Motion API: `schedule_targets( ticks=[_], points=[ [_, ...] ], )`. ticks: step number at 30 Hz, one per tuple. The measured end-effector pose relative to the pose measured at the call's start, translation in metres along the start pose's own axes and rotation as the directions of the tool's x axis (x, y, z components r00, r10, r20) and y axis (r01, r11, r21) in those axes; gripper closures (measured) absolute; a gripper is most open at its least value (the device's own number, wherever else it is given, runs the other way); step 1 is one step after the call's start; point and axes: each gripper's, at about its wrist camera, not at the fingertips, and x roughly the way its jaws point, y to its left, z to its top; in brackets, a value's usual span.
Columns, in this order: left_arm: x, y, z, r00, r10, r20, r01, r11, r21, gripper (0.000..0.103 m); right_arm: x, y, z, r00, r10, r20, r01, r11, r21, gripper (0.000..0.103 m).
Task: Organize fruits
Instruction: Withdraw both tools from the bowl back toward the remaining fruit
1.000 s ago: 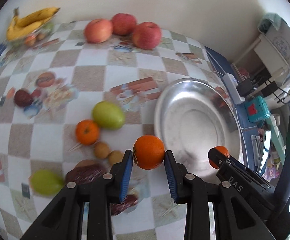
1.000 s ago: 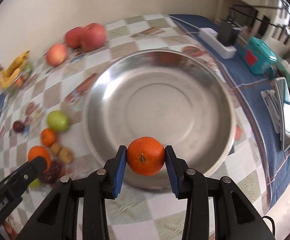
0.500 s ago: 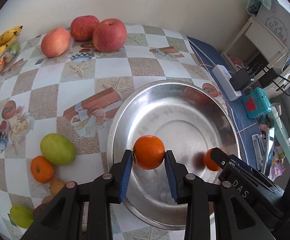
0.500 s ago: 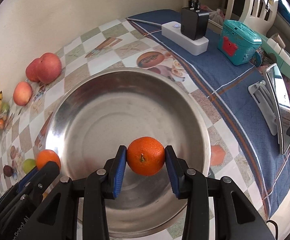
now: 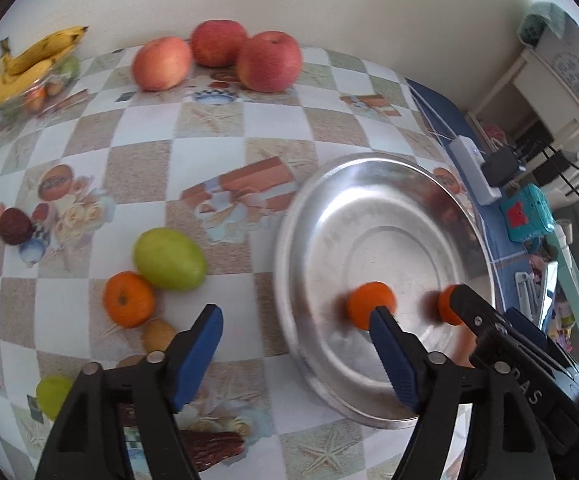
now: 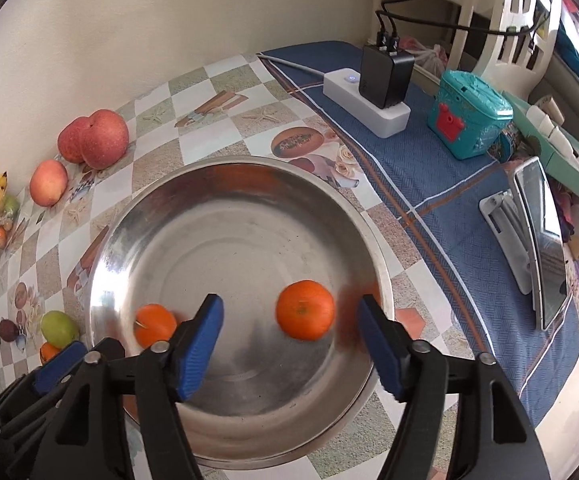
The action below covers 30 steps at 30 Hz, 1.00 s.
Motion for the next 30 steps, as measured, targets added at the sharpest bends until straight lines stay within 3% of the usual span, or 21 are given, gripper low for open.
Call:
schedule_targets(
  ticks=[3,4,7,10,19,26,30],
  points=[
    [-0.009,0.014,-0.003,0.996,0.073,0.041,-0.072,0.997,-0.019,0.001,-0.003,0.004,-0.005,1.000,0.004,0.007,-0.004,1.000,-0.028,0.016],
    [-0.013,0.018,-0.004,0.993,0.102,0.057,-0.100,0.995,-0.024,0.000,-0.003,0.005,-0.006,1.000,0.003,0.010,-0.002,0.999,-0.036,0.016],
    [-0.022,0.032,-0.007,0.982,0.169,0.086,-0.165,0.985,-0.043,0.000,-0.004,0.010,-0.012,1.000,-0.001,0.017,0.002,0.998,-0.065,0.015],
    [-0.028,0.049,-0.011,0.972,0.218,0.090,-0.211,0.975,-0.075,0.000,-0.004,0.014,-0.017,1.000,0.009,0.011,-0.008,0.997,-0.082,0.004],
    [-0.041,0.087,-0.030,0.938,0.345,0.027,-0.341,0.934,-0.108,0.000,-0.010,0.035,-0.032,0.999,0.053,0.011,-0.050,0.989,-0.142,0.003],
    [-0.065,0.116,-0.044,0.894,0.446,0.047,-0.437,0.890,-0.128,0.000,-0.016,0.047,-0.040,0.997,0.071,0.011,-0.068,0.985,-0.159,0.003],
    [-0.079,0.136,-0.049,0.899,0.434,0.057,-0.419,0.891,-0.173,0.000,-0.014,0.058,-0.047,0.996,0.088,-0.013,-0.089,0.981,-0.175,0.003]
  ],
)
